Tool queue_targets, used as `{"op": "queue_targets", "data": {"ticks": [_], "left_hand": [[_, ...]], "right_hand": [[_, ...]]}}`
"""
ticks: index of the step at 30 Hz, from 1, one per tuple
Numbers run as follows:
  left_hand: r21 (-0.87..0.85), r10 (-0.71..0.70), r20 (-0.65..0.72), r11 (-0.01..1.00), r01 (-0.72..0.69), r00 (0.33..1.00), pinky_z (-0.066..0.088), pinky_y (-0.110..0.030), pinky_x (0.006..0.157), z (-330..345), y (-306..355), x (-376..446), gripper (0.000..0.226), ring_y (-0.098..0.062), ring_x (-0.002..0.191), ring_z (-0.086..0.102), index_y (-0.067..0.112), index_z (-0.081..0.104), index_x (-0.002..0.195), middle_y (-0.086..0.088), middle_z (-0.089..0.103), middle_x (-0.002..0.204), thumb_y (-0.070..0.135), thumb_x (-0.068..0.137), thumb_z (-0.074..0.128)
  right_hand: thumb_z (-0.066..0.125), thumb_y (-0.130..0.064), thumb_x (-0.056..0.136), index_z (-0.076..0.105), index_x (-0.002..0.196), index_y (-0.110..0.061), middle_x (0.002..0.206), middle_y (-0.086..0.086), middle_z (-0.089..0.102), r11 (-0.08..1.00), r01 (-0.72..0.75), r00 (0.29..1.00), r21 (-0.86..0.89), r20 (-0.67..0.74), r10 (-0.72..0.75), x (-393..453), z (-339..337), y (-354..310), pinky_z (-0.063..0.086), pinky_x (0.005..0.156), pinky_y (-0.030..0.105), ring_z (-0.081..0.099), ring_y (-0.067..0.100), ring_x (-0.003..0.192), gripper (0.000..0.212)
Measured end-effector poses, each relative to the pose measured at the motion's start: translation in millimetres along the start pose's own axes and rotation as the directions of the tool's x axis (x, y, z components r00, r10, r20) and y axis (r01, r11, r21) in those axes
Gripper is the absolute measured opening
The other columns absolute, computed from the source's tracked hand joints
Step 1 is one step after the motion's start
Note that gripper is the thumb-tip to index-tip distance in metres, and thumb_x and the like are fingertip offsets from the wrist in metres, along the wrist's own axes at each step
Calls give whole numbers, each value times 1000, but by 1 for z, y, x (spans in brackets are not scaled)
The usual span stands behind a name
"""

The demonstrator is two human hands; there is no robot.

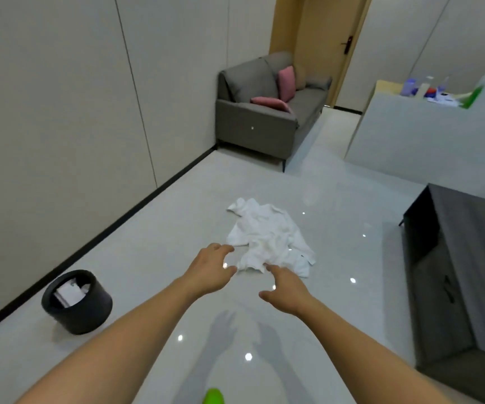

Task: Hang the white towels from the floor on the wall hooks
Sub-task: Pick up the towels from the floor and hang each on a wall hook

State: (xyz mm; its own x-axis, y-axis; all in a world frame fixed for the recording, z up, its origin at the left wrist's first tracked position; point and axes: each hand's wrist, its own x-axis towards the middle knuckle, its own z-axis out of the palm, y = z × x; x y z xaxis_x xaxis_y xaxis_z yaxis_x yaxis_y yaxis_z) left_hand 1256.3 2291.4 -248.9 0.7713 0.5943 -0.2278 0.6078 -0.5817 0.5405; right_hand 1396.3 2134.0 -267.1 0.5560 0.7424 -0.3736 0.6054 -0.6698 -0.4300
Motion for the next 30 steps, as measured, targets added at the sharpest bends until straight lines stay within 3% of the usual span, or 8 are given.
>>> {"op": "queue_targets", "data": {"ticks": [3,9,14,18,23,30], "left_hand": [[30,14,122,999,-18,992,41,-36,106,3,-7,65,58,-23,129,46,27,41,146,-2,37,151,41,93,58],[45,-26,228,999,17,973,38,-34,105,14,-19,169,54,-24,130,45,24,45,143,-6,43,145,40,93,58],[66,-65,320,997,46,945,36,-34,106,25,-33,255,53,-25,132,43,24,46,142,-7,42,146,39,93,58],[95,-110,347,992,81,931,36,-32,105,29,-44,336,51,-25,130,45,22,48,141,-8,45,143,38,93,58],[51,-255,344,966,253,904,40,-29,99,28,-55,435,47,-23,125,50,19,54,137,-7,53,139,35,93,60],[9,-421,389,891,454,819,42,-28,97,38,-65,542,42,-20,121,53,18,59,133,-6,58,134,33,93,63]], "right_hand": [[66,-43,85,30,152,-21,148,7,42,991,-128,991,24,46,127,43,-6,20,44,101,34,46,24,132,79],[65,-42,87,33,151,-18,144,7,47,947,-311,945,85,133,299,112,-3,57,41,98,30,47,23,130,75],[66,-40,86,39,147,-16,143,7,51,915,-381,916,130,189,355,190,-3,77,40,97,27,49,22,129,72],[67,-37,86,44,144,-16,129,8,62,895,-405,904,187,227,361,278,-6,92,43,89,26,57,21,119,66],[66,-34,87,50,141,-14,138,9,57,862,-433,885,263,303,352,396,-12,110,42,97,28,53,22,127,60],[66,-36,88,57,135,-14,134,8,60,778,-552,811,301,412,415,510,-20,132,41,100,29,54,23,125,53]]}}
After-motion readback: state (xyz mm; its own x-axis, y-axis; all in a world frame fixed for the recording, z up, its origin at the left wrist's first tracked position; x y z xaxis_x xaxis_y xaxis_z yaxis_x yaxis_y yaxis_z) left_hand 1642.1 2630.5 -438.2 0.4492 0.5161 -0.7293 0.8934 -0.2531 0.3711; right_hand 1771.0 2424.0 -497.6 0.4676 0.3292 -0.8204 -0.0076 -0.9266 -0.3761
